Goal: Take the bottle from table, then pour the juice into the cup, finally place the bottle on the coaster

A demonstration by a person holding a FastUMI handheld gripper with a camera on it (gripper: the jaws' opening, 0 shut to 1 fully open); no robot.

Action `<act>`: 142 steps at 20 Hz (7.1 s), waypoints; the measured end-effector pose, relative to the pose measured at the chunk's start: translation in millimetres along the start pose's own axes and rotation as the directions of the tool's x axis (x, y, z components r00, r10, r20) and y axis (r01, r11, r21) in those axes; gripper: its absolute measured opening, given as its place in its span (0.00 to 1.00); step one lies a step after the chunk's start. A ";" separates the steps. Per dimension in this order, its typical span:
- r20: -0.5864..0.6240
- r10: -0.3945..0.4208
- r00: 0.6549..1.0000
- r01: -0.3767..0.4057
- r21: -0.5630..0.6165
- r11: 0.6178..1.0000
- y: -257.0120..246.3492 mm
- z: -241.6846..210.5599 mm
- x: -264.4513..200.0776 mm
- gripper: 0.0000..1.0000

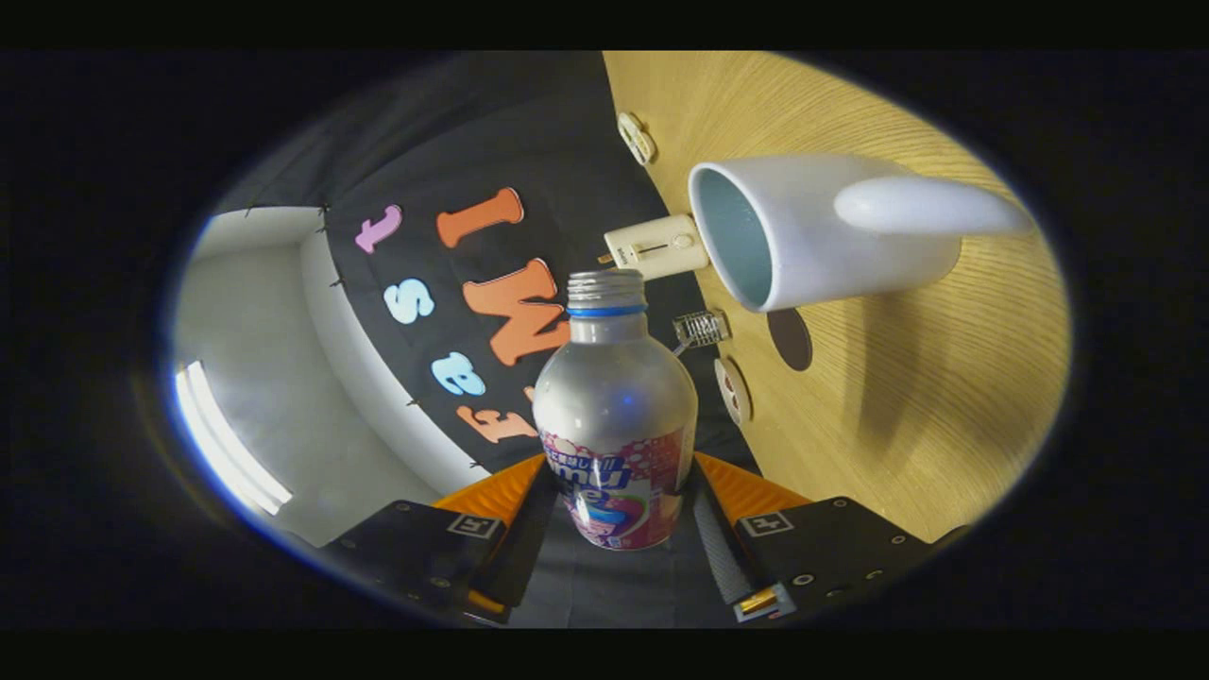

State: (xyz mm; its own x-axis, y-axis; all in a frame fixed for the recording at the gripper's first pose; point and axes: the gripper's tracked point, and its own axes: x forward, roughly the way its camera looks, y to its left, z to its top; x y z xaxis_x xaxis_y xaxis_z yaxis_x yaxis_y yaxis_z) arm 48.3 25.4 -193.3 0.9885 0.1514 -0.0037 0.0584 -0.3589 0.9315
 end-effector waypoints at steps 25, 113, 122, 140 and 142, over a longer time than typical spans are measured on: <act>-0.066 0.073 0.995 -0.058 0.207 0.977 18.1 -3.2 -5.3 0.76; 0.258 -0.167 0.952 0.248 -0.966 -0.079 8.0 34.1 117.8 0.76; 0.303 -0.208 0.930 0.270 -0.947 -0.174 -36.3 54.5 140.6 0.76; 0.367 -0.258 0.894 0.302 -0.917 -0.259 -78.9 72.4 150.9 0.77; 0.385 -0.275 0.881 0.314 -0.911 -0.268 -84.8 74.2 147.6 0.79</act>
State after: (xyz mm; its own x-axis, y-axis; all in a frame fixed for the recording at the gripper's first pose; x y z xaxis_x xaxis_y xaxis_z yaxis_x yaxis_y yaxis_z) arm 199.6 9.8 -299.8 0.9086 -0.1222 -0.3993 0.1674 0.9826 0.0804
